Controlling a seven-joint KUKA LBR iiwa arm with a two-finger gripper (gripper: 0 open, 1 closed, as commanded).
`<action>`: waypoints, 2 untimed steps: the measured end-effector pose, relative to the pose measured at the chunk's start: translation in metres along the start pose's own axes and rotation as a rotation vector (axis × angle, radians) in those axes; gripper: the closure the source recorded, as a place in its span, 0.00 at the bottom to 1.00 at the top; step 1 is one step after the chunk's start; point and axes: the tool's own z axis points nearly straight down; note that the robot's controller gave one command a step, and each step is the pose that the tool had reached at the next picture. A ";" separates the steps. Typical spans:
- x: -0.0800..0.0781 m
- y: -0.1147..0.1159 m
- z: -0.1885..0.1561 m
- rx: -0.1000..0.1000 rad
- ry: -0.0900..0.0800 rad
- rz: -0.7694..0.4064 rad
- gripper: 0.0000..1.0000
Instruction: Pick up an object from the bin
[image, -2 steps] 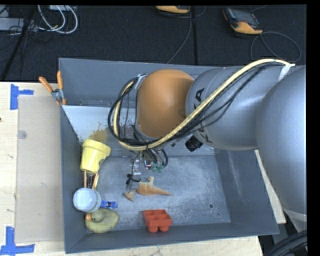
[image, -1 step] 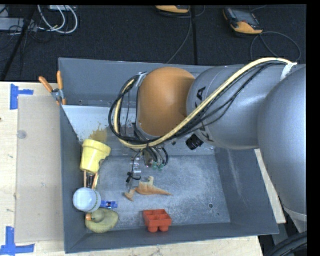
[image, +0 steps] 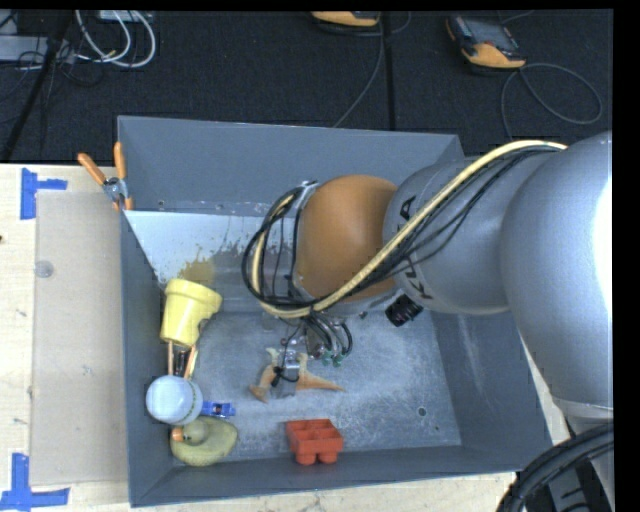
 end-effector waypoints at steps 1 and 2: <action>-0.002 -0.020 0.019 0.003 0.009 -0.031 0.00; 0.004 -0.026 -0.006 0.000 0.002 0.009 0.00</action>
Offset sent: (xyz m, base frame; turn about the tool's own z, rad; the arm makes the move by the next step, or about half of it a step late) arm -0.0045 -0.0259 0.0072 0.0096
